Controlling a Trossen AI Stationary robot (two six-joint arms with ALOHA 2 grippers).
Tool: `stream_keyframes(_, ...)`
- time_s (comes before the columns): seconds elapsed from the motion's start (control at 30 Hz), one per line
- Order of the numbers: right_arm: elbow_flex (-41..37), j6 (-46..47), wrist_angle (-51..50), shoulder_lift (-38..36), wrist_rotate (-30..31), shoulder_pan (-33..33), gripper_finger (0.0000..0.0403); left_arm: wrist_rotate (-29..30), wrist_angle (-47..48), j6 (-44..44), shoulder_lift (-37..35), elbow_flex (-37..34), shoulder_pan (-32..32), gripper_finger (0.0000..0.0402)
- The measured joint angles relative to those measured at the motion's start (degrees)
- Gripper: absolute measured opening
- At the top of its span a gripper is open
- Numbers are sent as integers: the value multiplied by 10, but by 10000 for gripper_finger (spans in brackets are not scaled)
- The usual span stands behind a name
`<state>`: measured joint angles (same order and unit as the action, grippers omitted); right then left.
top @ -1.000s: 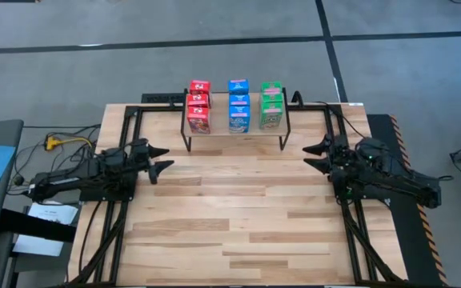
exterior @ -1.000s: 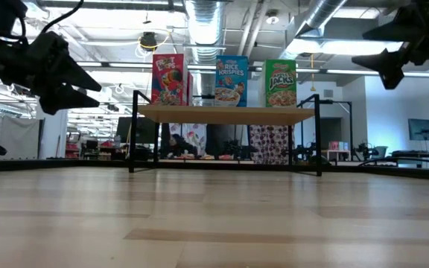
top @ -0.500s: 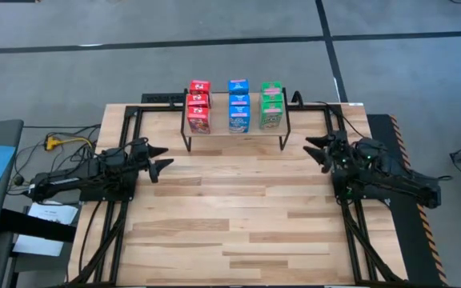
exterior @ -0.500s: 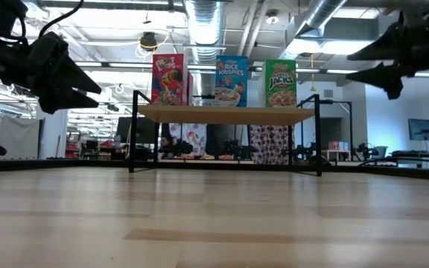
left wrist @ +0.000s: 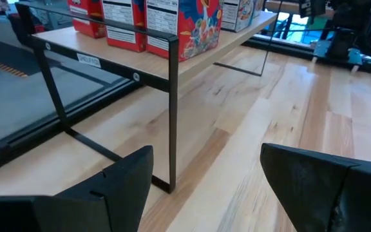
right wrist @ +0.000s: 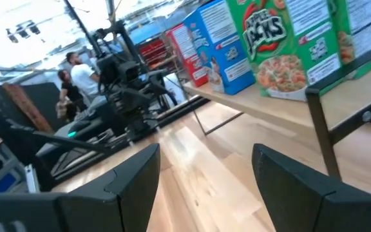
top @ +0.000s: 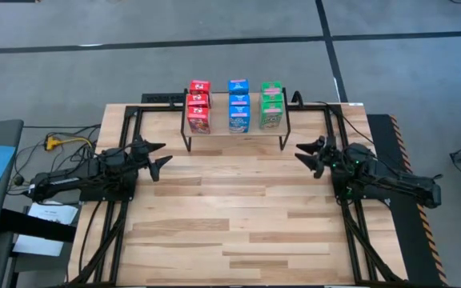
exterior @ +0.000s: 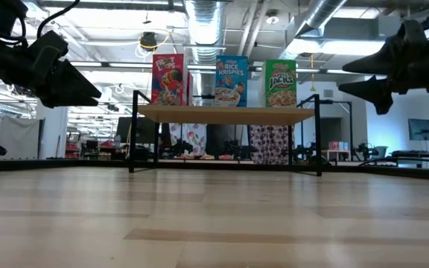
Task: Stack cereal on shelf
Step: Return to Home Position
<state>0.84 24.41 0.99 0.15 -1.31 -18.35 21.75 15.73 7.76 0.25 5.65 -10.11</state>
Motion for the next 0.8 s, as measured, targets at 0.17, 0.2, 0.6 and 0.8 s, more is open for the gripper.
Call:
stream_keyframes(0.17,0,-22,-4,2,-2,0,269,0,0,0,0,0,0,276)
stream_keyframes(0.2,0,-23,-5,2,-2,0,269,0,0,0,0,0,0,276)
stream_keyframes(0.6,-1,-119,-8,88,-3,0,269,1,0,-52,0,0,0,276)
stream_keyframes(0.8,-1,-145,-7,128,-20,0,269,1,0,-51,0,-1,0,276)
